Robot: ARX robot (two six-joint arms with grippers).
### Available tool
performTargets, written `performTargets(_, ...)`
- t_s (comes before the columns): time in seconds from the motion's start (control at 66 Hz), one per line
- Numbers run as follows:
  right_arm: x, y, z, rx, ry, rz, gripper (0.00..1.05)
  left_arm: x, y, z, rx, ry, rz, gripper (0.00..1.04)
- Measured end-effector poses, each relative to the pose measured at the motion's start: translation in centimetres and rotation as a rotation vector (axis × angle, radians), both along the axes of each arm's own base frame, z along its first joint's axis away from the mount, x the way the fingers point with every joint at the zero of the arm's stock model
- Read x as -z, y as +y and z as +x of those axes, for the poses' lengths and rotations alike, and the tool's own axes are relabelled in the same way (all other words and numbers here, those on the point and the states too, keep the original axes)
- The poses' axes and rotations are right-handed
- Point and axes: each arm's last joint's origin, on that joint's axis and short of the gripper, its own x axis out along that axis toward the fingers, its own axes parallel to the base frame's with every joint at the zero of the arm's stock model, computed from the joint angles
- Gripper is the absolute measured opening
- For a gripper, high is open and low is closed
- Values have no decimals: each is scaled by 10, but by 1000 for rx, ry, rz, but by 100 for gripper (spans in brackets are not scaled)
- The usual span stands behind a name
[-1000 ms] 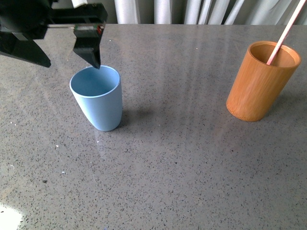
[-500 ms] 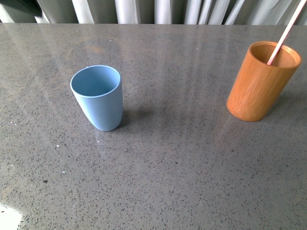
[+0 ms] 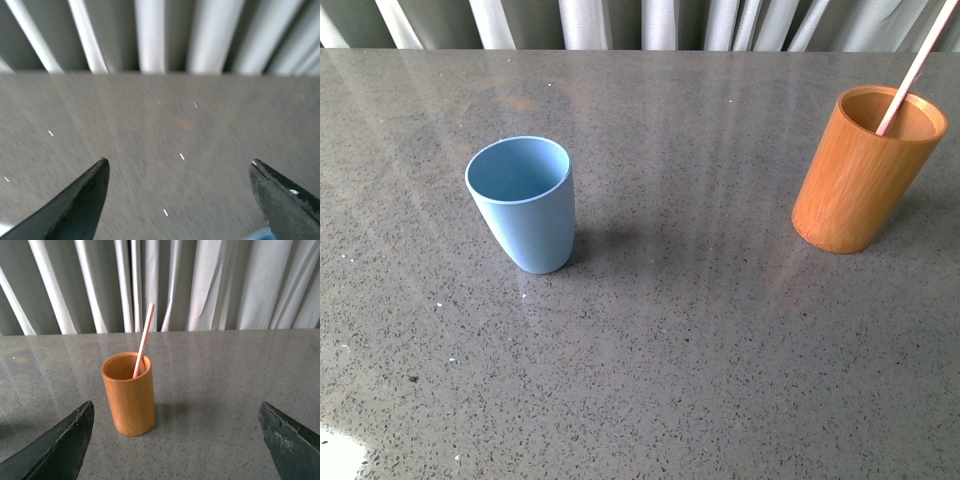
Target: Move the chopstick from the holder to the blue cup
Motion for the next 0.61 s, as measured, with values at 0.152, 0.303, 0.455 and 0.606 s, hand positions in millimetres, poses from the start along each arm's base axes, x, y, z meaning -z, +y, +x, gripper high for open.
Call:
performTargets(0.152,0,0,0,0,0,0,96,10,8,-36,-8,-137,7,41)
performTargets(0.303,0,0,0,0,0,0,96,30,13,-63,-7,-116,13,12)
performTargets(0.455,0,0,0,0,0,0,96,40,24,-84,-10,-115,17,2)
performTargets(0.606,0,0,0,0,0,0,96,48,25,-102,-8,-120,18,2)
